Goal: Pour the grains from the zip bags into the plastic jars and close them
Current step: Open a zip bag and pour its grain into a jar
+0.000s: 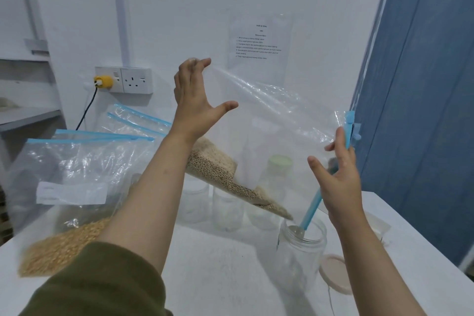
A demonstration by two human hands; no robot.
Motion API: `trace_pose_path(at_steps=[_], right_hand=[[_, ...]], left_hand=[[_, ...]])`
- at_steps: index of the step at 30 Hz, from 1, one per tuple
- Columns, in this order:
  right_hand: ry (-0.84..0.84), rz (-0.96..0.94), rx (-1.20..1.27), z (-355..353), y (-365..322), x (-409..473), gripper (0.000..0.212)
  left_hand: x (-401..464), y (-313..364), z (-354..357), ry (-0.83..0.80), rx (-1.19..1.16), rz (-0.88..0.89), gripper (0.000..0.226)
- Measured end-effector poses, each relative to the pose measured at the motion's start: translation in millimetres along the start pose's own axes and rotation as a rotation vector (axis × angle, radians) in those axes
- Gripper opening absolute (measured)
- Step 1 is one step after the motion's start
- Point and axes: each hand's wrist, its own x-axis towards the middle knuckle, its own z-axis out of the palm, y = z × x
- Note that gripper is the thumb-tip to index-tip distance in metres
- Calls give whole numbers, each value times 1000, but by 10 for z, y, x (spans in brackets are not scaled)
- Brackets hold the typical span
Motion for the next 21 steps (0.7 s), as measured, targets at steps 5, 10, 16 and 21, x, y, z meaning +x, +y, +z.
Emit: trace_pose_path(at_steps=[5,10,16,21], right_hand=[[13,-8,13,-12,44,-24,75],[20,-17,21,-5,44,-40,76],[37,-24,47,17,46,-49,77],[34,-25,76,32,56,-49,78]], left_hand=[[10,47,0,-4,-3,13,95],[32,76,-23,-7,-3,23,95],[59,113,-53,-11,-2,36,95],[64,116,-67,-6,1,45,95]])
